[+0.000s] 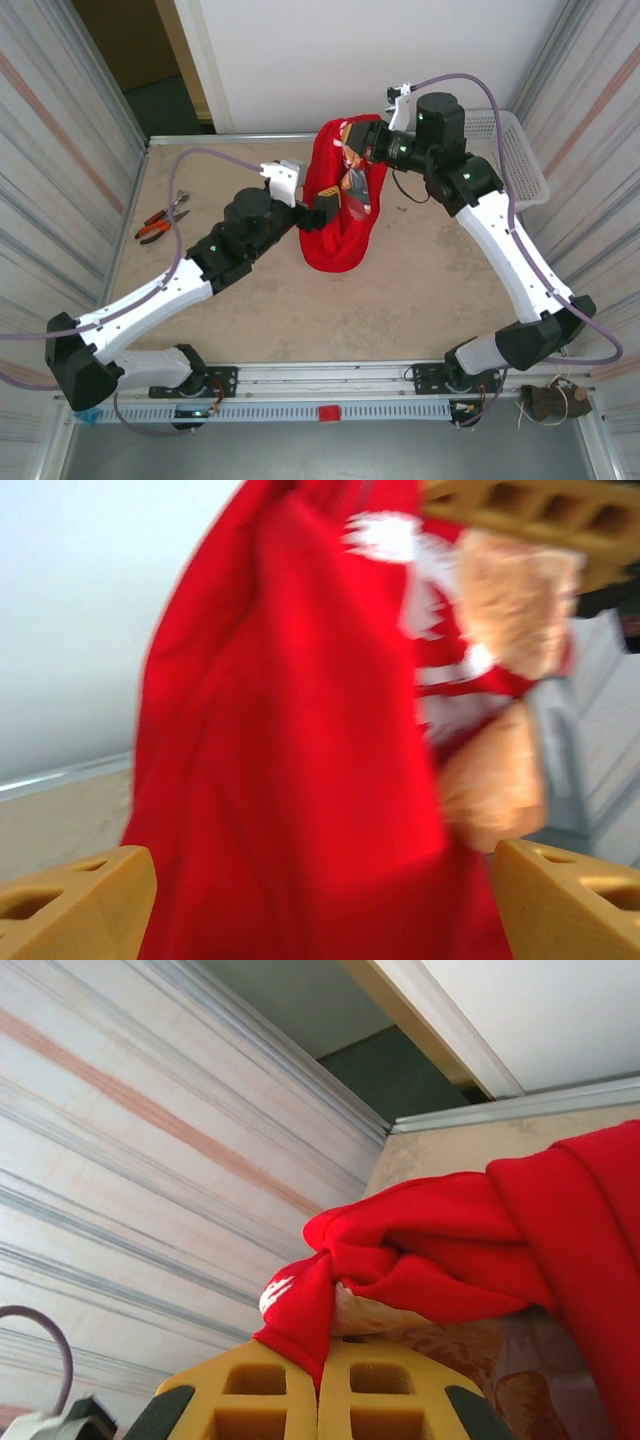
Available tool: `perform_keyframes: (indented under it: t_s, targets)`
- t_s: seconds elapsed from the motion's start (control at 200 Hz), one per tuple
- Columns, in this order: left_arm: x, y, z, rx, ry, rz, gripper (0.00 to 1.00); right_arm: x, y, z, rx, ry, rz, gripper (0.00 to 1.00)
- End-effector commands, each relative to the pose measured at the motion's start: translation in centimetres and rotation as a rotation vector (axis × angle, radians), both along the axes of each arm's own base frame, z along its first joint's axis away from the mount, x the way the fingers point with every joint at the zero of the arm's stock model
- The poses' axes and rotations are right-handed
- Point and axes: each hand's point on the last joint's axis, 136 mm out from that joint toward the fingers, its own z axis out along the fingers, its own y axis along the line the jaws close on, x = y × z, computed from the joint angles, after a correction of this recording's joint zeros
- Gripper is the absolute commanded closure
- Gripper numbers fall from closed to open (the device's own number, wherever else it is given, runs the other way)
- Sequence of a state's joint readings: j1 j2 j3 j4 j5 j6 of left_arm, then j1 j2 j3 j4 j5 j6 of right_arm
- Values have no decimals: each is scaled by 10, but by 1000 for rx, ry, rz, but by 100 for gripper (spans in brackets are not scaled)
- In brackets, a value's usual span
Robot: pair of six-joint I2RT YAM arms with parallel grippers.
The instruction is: Fold the inside-out t-shirt
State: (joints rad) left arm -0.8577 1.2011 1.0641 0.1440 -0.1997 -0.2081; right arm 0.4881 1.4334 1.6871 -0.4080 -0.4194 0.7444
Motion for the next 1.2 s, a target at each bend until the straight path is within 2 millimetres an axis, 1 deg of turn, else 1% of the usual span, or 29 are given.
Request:
perform_keyframes:
  t_s: [0.0, 0.095, 0.18, 0.21, 0.271, 0.346, 0.416, 0.476, 0.546, 0.626, 0.741, 0.802, 0.917, 1.002, 1.047, 1.097, 1.157, 1.192]
  targets:
    - [0, 7, 31, -78, -92, 43, 12, -8, 8, 14, -7, -67, 37, 100]
    - [14, 8, 21, -35, -55, 113, 12, -11, 17, 12, -10, -62, 63, 100]
    - [31, 17, 13, -22, -37, 208, 14, -14, 21, 11, -15, -62, 78, 100]
    - [37, 22, 9, -31, -22, 234, 15, -15, 21, 11, -17, -62, 79, 100]
    - [49, 31, 1, -53, 9, 272, 21, -18, 20, 11, -20, -65, 82, 100]
    - [66, 43, -16, -46, 64, 321, 33, -21, 17, 13, -15, -70, 84, 100]
    - [78, 53, -33, -34, 106, 348, 40, -25, 12, 19, 0, -78, 86, 100]
    - [86, 61, -49, -26, 144, 369, 42, -27, 7, 24, 18, -82, 89, 100]
    - [92, 60, -63, -4, 180, 350, 41, -28, 3, 28, 41, -81, 92, 100]
    - [94, 49, -68, 31, 191, 288, 36, -29, 3, 30, 75, -72, 110, 100]
    - [86, 21, -60, 18, 163, 135, 26, -27, 4, 26, 90, -56, 119, 100]
    - [81, 9, -58, 10, 153, 73, 22, -26, 5, 25, 98, -51, 124, 100]
    - [78, -13, -63, 3, 163, -11, 18, -24, 7, 20, 111, -29, 131, 100]
    - [78, -28, -68, 10, 172, -54, 19, -24, 6, 19, 114, -27, 133, 100]
    - [77, -38, -68, 1, 176, -96, 25, -24, 4, 18, 113, -26, 131, 100]
    - [74, -48, -65, -8, 177, -152, 41, -24, 0, 16, 113, -24, 126, 100]
    - [68, -56, -56, -14, 165, -222, 75, -19, -12, 11, 110, -16, 98, 100]
    - [65, -56, -47, -32, 162, -259, 91, -16, -22, 6, 107, -9, 72, 100]
